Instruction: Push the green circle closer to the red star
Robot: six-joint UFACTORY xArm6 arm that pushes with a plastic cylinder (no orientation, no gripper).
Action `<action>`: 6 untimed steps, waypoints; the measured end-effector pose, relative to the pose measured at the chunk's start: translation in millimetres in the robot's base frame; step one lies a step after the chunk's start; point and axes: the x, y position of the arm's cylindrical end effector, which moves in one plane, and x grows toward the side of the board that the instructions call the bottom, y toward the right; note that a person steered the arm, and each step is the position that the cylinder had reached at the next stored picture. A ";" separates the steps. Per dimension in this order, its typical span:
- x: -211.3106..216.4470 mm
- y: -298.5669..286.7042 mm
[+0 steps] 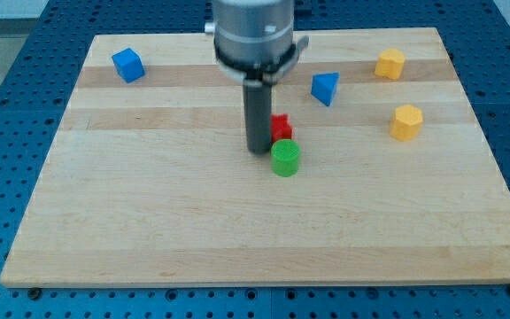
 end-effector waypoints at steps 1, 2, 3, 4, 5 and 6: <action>-24.3 0.0; -16.3 -12.8; 27.7 -52.6; 122.2 -59.4; 199.2 0.1; 187.0 72.3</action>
